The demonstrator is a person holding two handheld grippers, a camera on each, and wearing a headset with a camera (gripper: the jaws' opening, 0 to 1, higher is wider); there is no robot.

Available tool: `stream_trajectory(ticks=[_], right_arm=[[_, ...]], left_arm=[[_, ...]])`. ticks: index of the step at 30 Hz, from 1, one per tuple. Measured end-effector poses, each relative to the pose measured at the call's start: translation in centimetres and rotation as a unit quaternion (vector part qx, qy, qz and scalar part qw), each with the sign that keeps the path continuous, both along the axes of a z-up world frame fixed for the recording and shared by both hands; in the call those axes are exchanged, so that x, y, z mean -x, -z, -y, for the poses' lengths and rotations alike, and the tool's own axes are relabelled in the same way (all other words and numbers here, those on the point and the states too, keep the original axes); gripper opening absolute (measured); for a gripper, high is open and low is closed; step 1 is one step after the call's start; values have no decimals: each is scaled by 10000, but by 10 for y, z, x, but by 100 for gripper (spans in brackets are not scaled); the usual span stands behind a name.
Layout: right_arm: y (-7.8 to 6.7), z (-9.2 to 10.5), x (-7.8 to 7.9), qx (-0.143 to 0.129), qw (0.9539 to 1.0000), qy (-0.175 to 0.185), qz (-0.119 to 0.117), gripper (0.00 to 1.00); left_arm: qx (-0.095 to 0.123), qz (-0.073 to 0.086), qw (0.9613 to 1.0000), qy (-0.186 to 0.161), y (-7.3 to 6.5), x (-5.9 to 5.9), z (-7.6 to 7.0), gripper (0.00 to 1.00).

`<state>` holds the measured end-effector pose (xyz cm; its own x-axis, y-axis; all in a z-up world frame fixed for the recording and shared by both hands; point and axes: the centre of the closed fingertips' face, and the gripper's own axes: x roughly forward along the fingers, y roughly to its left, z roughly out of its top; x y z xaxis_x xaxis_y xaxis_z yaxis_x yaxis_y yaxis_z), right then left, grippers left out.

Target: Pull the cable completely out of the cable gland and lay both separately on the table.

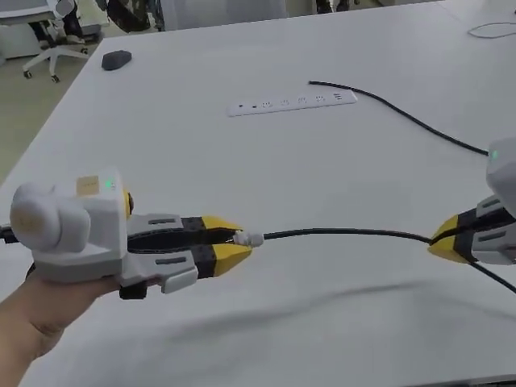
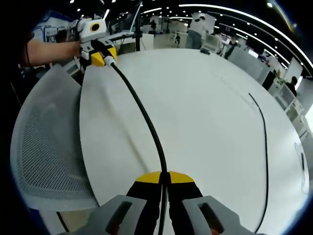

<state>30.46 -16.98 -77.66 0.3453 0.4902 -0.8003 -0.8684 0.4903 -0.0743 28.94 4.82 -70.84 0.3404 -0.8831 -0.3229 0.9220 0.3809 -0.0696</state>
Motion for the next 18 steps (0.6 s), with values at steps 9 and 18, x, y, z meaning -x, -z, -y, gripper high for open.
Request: stream_trajectory(ticks=[9, 18], right_arm=[[15, 13, 2, 159, 9996, 167, -133, 0], [18, 13, -2, 455, 9986, 204, -179, 8]], left_arm=[[-13, -60, 10000, -71, 2, 2, -8, 14], [-54, -15, 9999, -87, 3, 2, -9, 14]])
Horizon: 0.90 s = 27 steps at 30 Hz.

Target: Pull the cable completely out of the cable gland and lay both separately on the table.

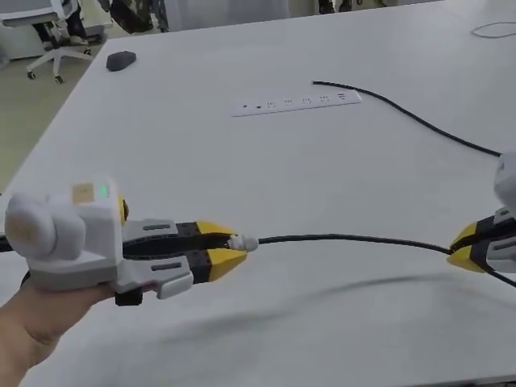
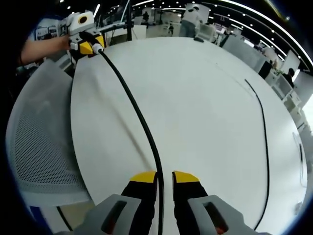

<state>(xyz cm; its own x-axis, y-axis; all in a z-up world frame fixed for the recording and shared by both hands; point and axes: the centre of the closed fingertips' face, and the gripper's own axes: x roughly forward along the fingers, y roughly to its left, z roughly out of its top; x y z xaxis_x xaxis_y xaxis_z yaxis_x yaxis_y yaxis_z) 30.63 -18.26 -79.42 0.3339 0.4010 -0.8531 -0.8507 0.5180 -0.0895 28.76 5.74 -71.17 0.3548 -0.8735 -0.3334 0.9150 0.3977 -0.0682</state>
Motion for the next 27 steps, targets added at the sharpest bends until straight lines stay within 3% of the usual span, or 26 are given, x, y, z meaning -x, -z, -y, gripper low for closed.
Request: stream_trajectory(ticks=[4, 6, 11, 14, 17, 19, 21, 22, 27], right_arm=[[-5, -4, -1, 35, 10000, -45, 53, 13], [-15, -18, -1, -238, 9997, -35, 61, 18], [-52, -74, -3, -1033, 9938, -311, 264, 21], [-67, -103, -1, -1131, 9911, -601, 356, 19], [-79, -141, 4, -1310, 9853, -1007, 433, 18], [-82, -159, 7, -1384, 9813, -1256, 470, 17], [-85, -177, 4, -1374, 9765, -1502, 705, 14], [-86, -189, 9, -1424, 9734, -1669, 653, 12], [-80, -223, 14, -1481, 9676, -1973, 530, 11]], left_arm=[[28, -5, 10000, -12, -1, -1, -3, 14], [-6, -7, 10000, -1, 0, -1, -4, 14], [4, -2, 10000, -2, 1, -1, -6, 14], [0, 12, 10000, -13, 2, -1, -6, 14], [21, -9, 10000, -9, 2, 0, -6, 14], [29, -30, 10000, -1, 3, 1, -7, 14], [34, 9, 10000, 4, 2, 2, -7, 14], [19, 30, 10000, 23, 2, 2, -7, 14], [68, 53, 10000, 0, -1, 2, -8, 14]])
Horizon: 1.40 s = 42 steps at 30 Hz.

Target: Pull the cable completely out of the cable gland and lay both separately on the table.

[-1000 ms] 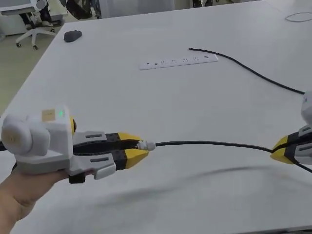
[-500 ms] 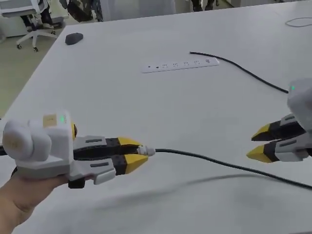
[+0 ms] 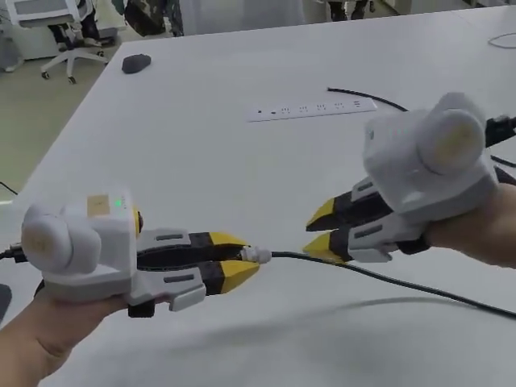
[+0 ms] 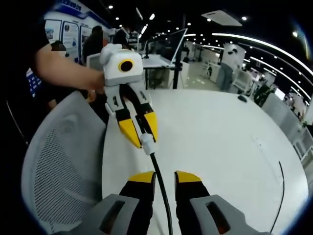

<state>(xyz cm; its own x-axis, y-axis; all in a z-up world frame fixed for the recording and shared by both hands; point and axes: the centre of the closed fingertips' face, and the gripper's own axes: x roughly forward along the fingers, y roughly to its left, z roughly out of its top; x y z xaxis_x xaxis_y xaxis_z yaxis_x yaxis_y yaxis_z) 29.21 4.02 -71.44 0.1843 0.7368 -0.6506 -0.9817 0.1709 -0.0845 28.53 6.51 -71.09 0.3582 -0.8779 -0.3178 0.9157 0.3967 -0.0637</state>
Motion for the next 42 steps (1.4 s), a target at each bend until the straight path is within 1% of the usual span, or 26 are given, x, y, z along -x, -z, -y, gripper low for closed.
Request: stream_trajectory(ticks=[3, 4, 5, 6, 7, 9, 10, 12, 13, 15, 21, 25, 27, 30, 34, 35, 37, 40, 42], right_arm=[[4, -9, 2, 40, 9999, -139, -7, 9], [5, -14, 5, 38, 9997, -246, -63, 9], [6, -16, 6, 55, 9996, -252, -63, 8], [8, -18, 6, 116, 9994, -318, -14, 8], [10, -18, 8, 178, 9990, -397, -31, 7], [14, -20, 8, 232, 9988, -421, -30, 6], [16, -21, 10, 259, 9985, -479, -70, 5], [17, -23, 10, 283, 9985, -476, -45, 3], [18, -23, 12, 299, 9980, -552, -64, 1], [19, -24, 13, 351, 9978, -568, 0, 1], [19, -24, 14, 387, 9976, -580, 17, 0], [20, -24, 15, 425, 9974, -587, 8, 0], [24, -21, 14, 530, 9970, -557, 22, 0], [24, -19, 15, 536, 9970, -550, -2, 0], [28, -15, 12, 677, 9961, -553, 84, 0], [28, -15, 12, 676, 9962, -550, 83, 0], [27, -15, 12, 642, 9965, -529, 26, 0], [29, -15, 12, 636, 9966, -518, -62, 0], [30, -17, 12, 636, 9966, -503, -109, 0]], left_arm=[[-6, 15, 10000, 5, 0, 1, -2, 14], [4, 21, 10000, 5, -1, 1, -2, 14], [22, 27, 10000, 10, -2, 2, -2, 14], [15, 39, 10000, 4, -2, 3, -2, 14], [26, 38, 10000, 3, -2, 3, -2, 14], [28, 50, 10000, 3, -3, 4, -3, 14], [41, 51, 10000, 6, -3, 4, -4, 14], [29, 74, 10000, 18, -4, 5, -4, 14], [27, 57, 10000, 20, -3, 6, -4, 14], [12, 65, 10000, 20, -2, 7, -5, 14], [39, 51, 10000, -8, -1, 8, -6, 14], [27, 83, 10000, -37, -2, 10, -10, 14], [11, 97, 9999, -86, -2, 11, -16, 14], [30, 117, 9998, -187, -4, 13, -25, 14], [119, 88, 9988, -473, -4, 14, -44, 14], [174, 71, 9984, -536, -6, 15, -49, 14], [189, 103, 9978, -619, -7, 18, -57, 14], [219, 62, 9965, -799, -7, 20, -68, 14], [225, 77, 9959, -876, -8, 23, -76, 15]])
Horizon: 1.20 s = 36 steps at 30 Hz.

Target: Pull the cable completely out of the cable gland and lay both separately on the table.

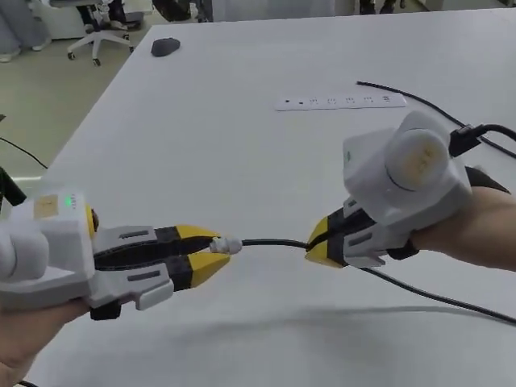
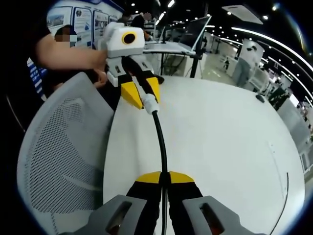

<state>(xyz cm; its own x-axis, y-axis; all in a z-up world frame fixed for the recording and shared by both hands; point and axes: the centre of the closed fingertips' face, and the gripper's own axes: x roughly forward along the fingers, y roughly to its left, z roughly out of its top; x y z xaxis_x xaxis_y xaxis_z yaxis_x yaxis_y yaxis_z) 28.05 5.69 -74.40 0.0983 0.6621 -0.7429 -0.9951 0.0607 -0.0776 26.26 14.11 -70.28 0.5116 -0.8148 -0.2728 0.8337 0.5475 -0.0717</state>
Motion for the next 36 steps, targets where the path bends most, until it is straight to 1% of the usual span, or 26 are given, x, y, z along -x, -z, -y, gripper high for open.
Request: stream_trajectory(ticks=[2, 3, 4, 6, 8, 10, 14, 15, 17, 21, 22, 23, 24, 25, 26, 27, 28, 29, 31, 32, 33, 34, 36], right_arm=[[2, -1, -1, 48, 10000, 0, 37, 0], [2, -1, -2, 70, 10000, -5, 44, 0], [3, -2, -3, 78, 10000, 56, -3, 0], [3, -3, -6, 104, 9999, 116, 15, 0], [4, -5, -9, 90, 9998, 187, -19, 0], [4, -9, -9, 37, 9997, 211, -108, 0], [6, -22, -10, -26, 9995, 258, -199, 0], [7, -27, -9, -45, 9994, 253, -243, 0], [7, -36, -7, -97, 9992, 231, -302, 0], [6, -53, -7, -179, 9989, 206, -381, 0], [6, -55, -7, -186, 9988, 202, -394, 0], [6, -60, -8, -220, 9986, 209, -423, 0], [6, -66, -8, -267, 9984, 212, -452, 0], [5, -70, -8, -308, 9982, 224, -465, 0], [4, -74, -9, -362, 9980, 235, -466, 0], [3, -79, -9, -422, 9975, 259, -504, 0], [1, -88, -7, -571, 9959, 310, -636, 0], [0, -93, -7, -657, 9947, 366, -706, 0], [2, -104, -7, -739, 9935, 389, -779, 0], [3, -108, -7, -771, 9929, 429, -797, 0], [5, -114, -8, -808, 9925, 452, -800, 0], [7, -121, -8, -877, 9912, 475, -871, 0], [11, -131, -9, -992, 9885, 586, -974, 0]], left_arm=[[-34, 23, 10000, -91, 0, 2, -7, 15], [-18, 15, 9999, -155, 0, 3, -12, 15], [7, 30, 9997, -239, -1, 4, -18, 15], [16, 33, 9994, -357, 0, 7, -28, 15], [50, 39, 9988, -485, 0, 7, -35, 15], [80, 17, 9981, -607, 3, 9, -44, 15], [110, 2, 9969, -773, 8, 13, -56, 15], [126, -30, 9964, -838, 10, 13, -61, 15], [206, -59, 9949, -983, 12, 13, -68, 15], [254, -71, 9940, -1059, 15, 15, -75, 15], [250, -67, 9940, -1067, 16, 16, -76, 15], [249, -63, 9934, -1115, 18, 16, -79, 15], [298, -108, 9929, -1150, 19, 16, -82, 15], [405, -145, 9918, -1201, 19, 17, -85, 15], [434, -138, 9913, -1235, 20, 17, -87, 15], [408, -132, 9912, -1251, 23, 18, -91, 15], [403, -140, 9908, -1284, 25, 18, -93, 15], [448, -146, 9899, -1338, 28, 19, -97, 15], [548, -172, 9876, -1460, 31, 18, -103, 15], [556, -175, 9874, -1472, 32, 19, -104, 15], [573, -185, 9864, -1530, 34, 19, -108, 15], [603, -194, 9857, -1564, 36, 19, -111, 15], [570, -199, 9846, -1639, 42, 20, -116, 15]])
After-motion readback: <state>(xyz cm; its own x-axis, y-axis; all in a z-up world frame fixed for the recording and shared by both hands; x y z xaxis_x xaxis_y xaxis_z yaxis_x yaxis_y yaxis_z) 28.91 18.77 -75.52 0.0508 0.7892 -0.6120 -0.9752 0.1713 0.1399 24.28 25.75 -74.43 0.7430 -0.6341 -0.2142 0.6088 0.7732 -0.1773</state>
